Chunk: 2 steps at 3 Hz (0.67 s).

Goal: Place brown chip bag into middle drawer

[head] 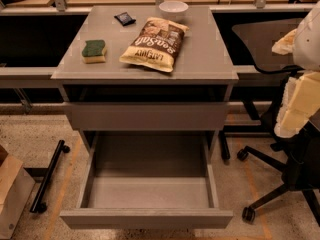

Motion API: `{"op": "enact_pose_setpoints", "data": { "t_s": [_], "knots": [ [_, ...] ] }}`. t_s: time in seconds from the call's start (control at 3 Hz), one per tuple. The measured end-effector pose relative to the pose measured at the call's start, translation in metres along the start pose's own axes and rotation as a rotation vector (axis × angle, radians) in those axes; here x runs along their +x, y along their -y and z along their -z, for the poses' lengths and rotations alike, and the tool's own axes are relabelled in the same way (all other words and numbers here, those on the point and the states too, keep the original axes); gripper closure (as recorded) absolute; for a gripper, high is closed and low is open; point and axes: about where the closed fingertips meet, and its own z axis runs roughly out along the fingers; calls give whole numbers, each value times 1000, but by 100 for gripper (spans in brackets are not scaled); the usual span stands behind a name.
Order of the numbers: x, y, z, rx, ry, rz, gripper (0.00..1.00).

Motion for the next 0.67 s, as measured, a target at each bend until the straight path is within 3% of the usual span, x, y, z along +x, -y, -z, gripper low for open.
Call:
{"op": "enact_pose_setpoints", "data": {
  "t_s": [0.33,0.67],
  "knots": [
    [0,0,0,0,0,0,0],
    [-23,16,-7,-3,76,1,0]
  ]
}}
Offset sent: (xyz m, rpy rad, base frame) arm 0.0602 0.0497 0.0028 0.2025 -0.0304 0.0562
